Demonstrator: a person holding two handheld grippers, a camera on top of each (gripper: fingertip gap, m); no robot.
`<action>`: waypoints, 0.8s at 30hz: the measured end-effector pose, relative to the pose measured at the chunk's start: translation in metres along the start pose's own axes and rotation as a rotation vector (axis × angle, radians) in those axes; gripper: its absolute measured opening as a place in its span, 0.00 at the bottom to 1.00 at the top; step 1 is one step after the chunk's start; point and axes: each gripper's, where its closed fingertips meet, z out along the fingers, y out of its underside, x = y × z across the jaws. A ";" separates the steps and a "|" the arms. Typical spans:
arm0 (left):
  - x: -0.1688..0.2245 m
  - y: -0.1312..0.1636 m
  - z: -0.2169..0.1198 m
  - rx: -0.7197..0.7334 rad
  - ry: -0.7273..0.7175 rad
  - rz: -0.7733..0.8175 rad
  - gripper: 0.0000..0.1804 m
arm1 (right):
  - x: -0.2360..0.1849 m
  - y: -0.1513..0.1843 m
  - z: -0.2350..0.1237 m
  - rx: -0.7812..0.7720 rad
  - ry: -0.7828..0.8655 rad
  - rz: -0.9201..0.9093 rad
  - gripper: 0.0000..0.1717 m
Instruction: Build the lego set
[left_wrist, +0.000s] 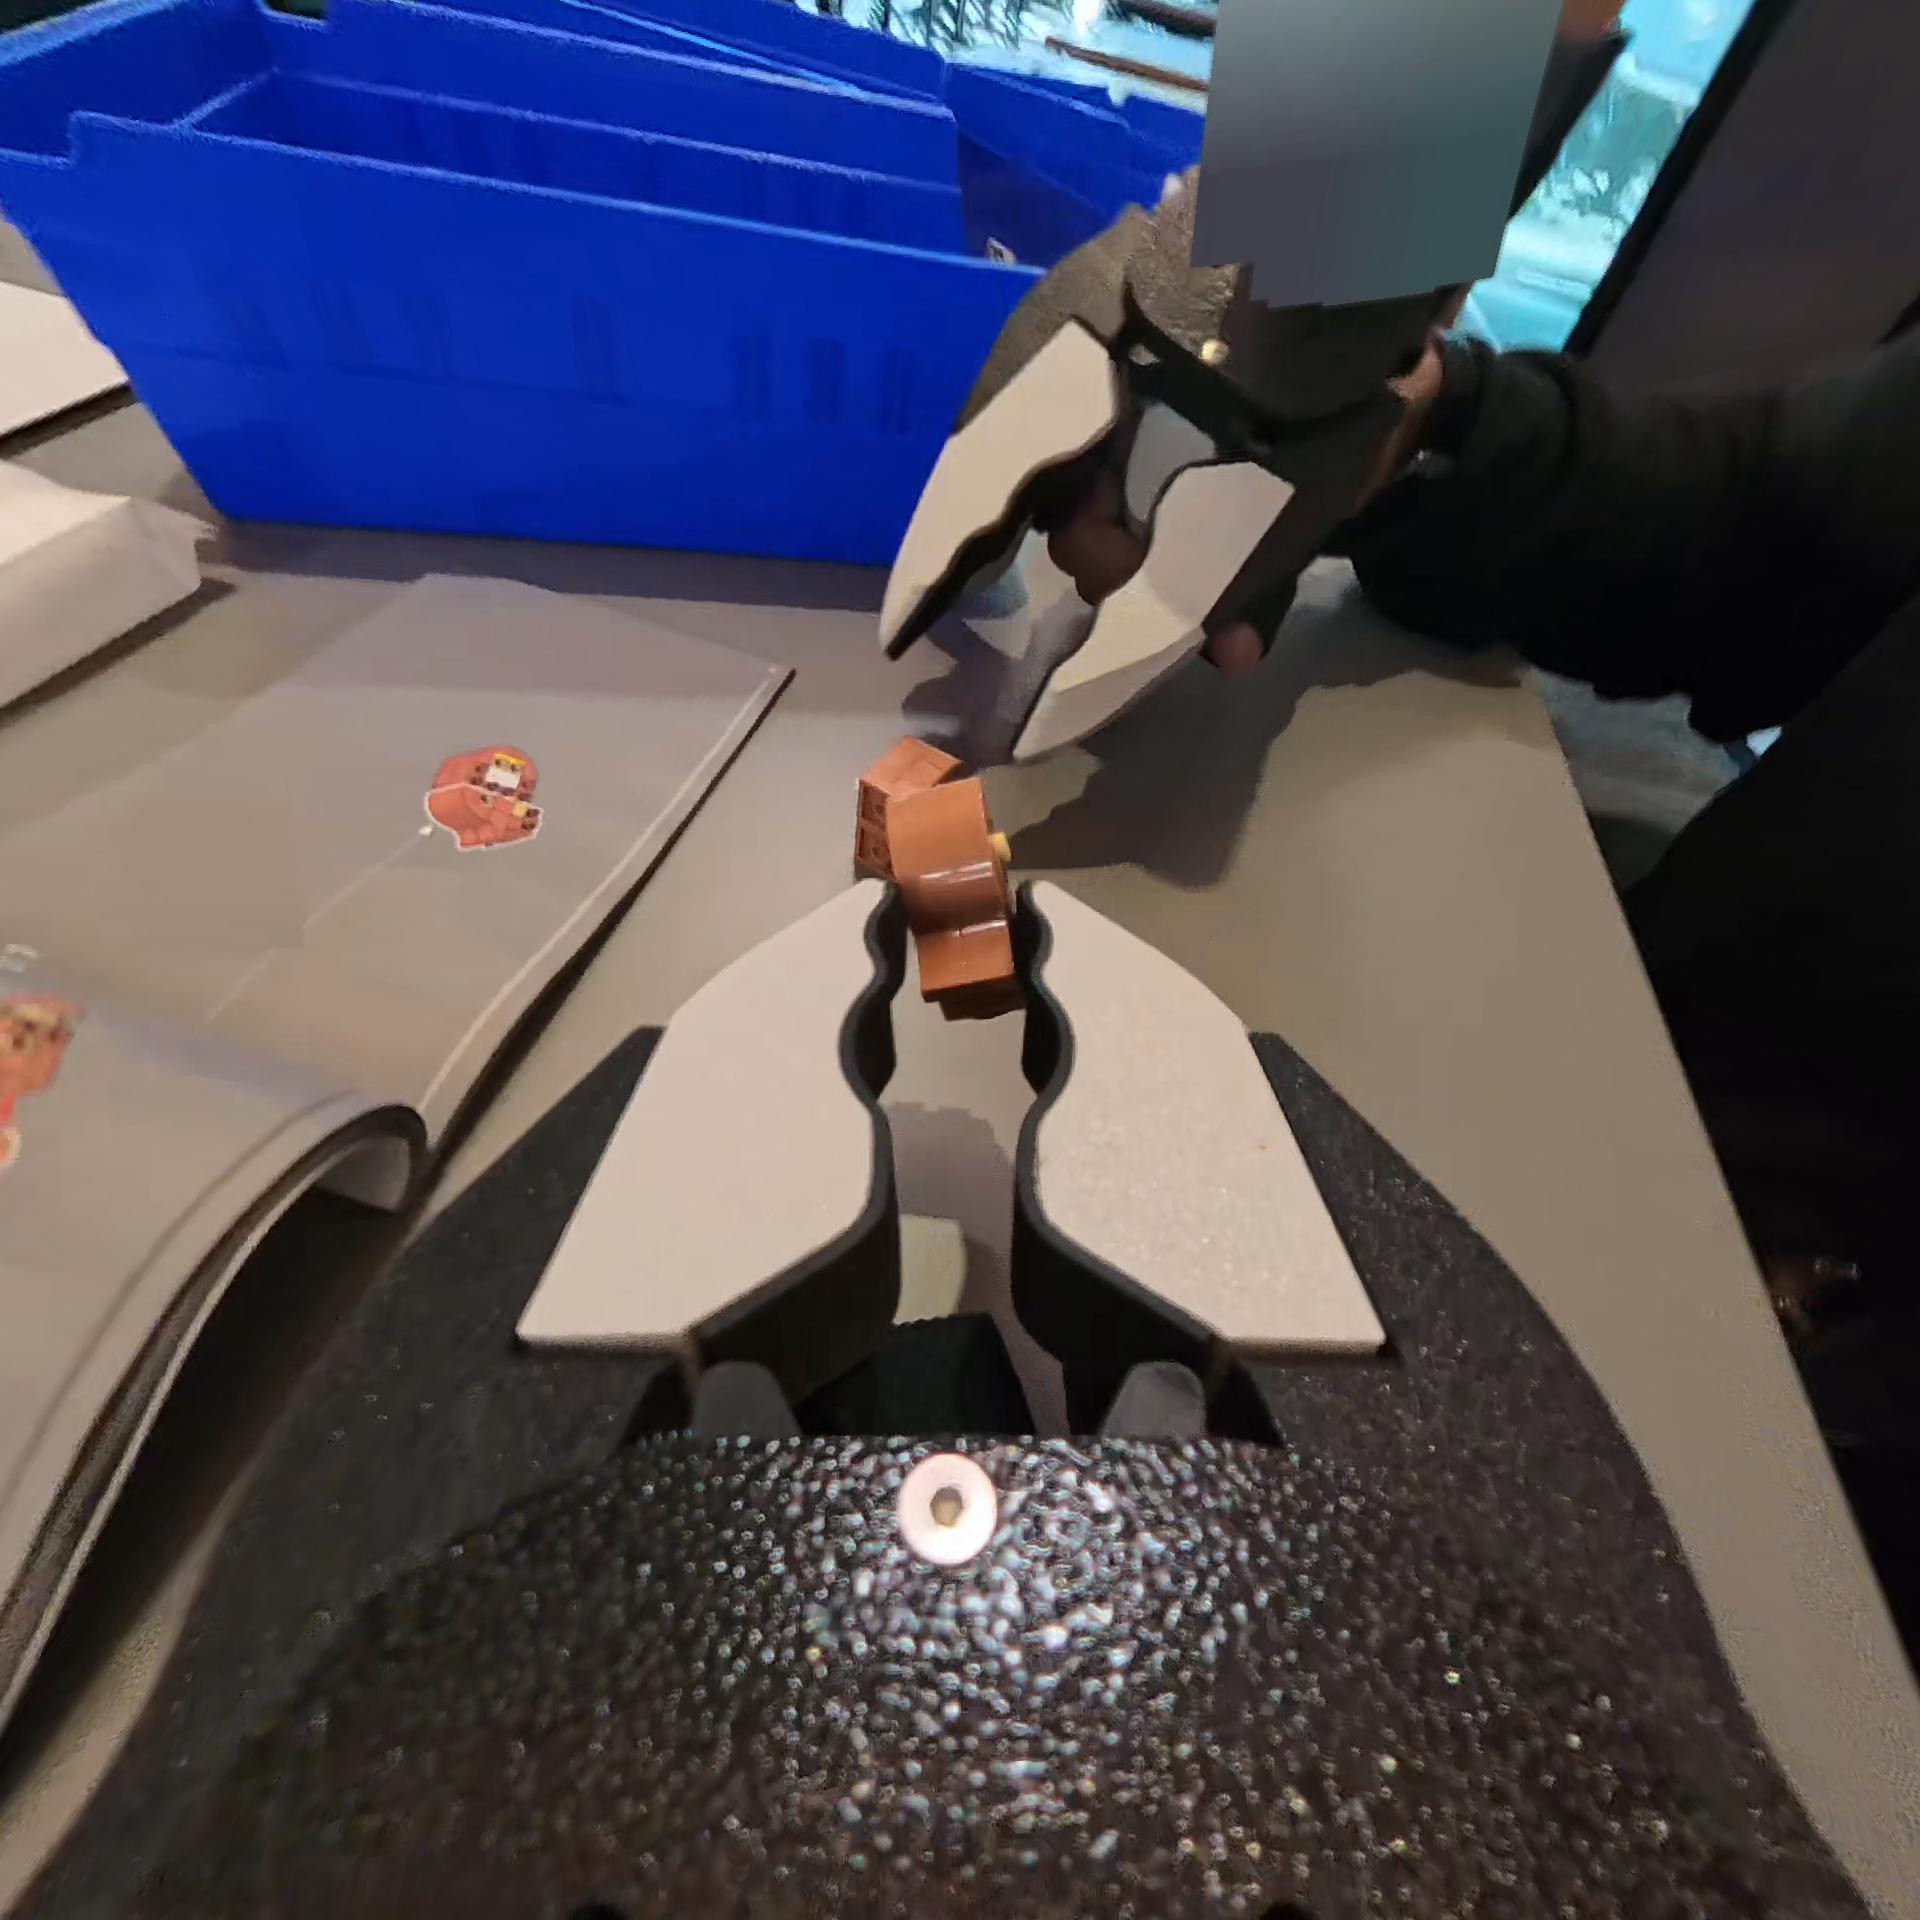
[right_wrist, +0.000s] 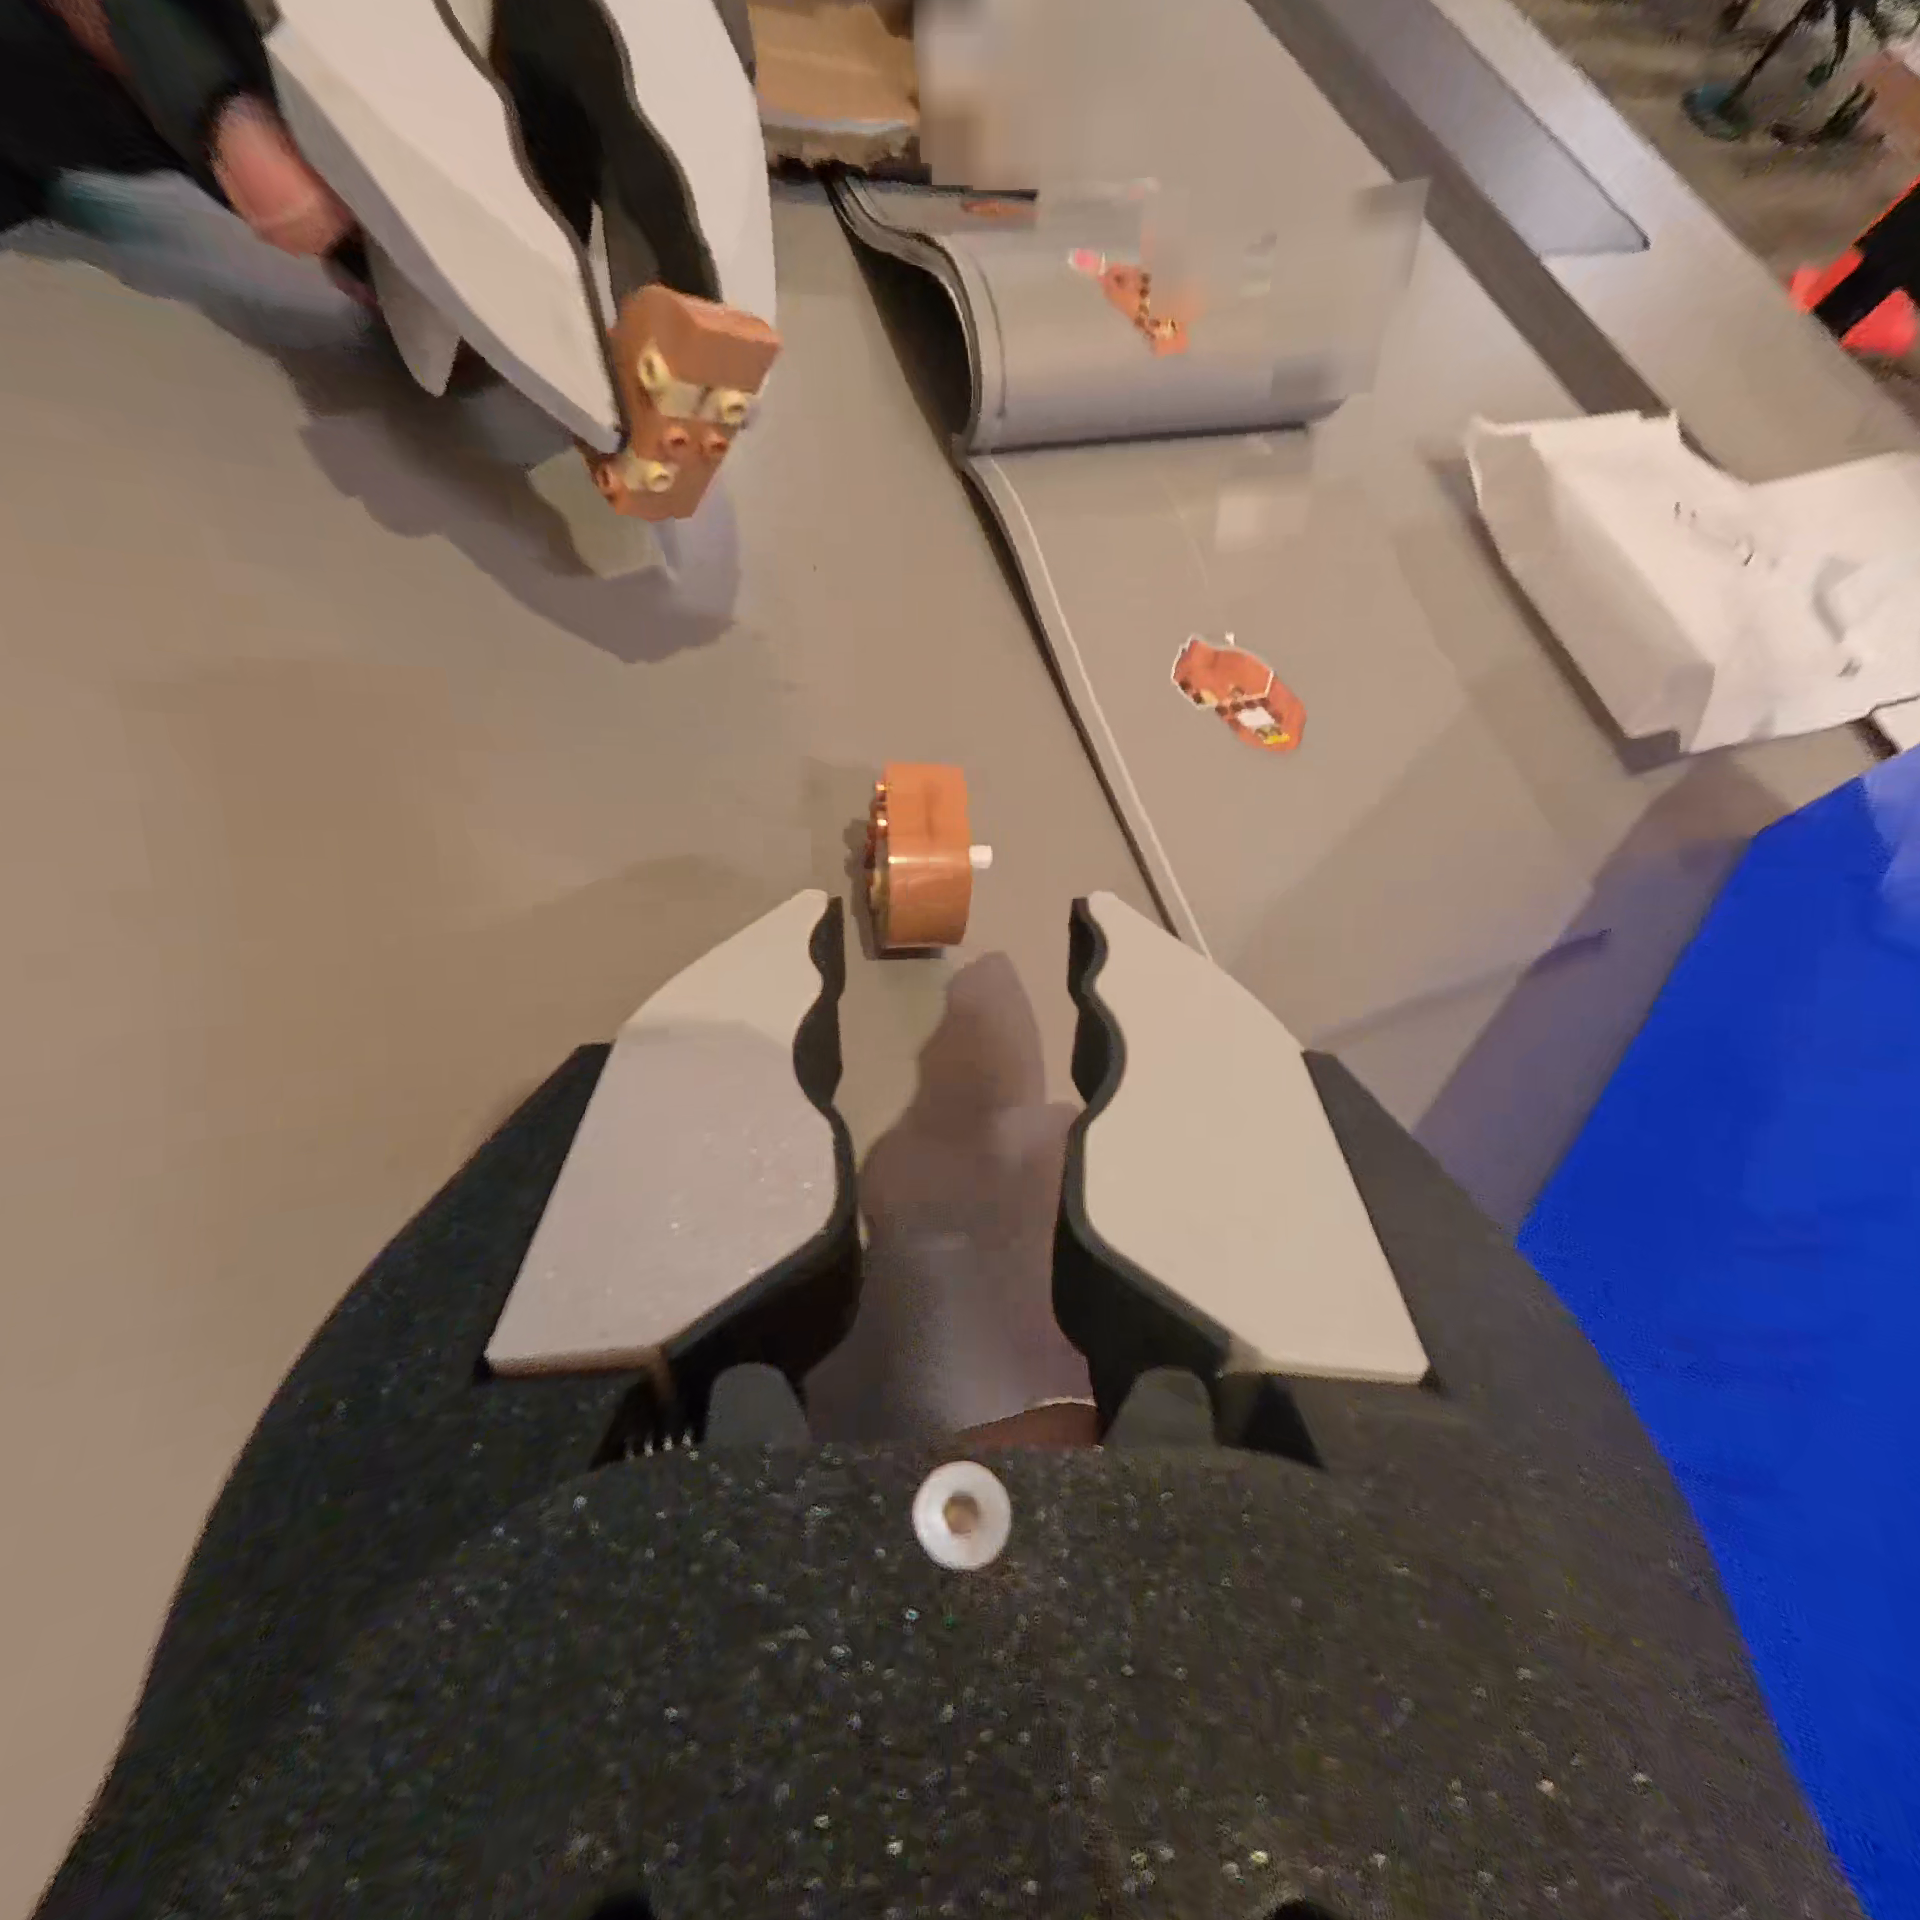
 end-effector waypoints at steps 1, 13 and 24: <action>-0.001 0.000 0.003 -0.023 0.018 0.021 0.11 | 0.000 0.004 0.003 -0.026 -0.008 -0.002 0.24; -0.004 -0.005 0.019 -0.017 0.103 0.144 0.10 | -0.006 0.015 0.024 -0.093 -0.040 -0.059 0.20; 0.012 -0.031 -0.009 0.259 0.148 0.325 0.10 | -0.010 -0.004 0.032 0.001 -0.062 -0.134 0.11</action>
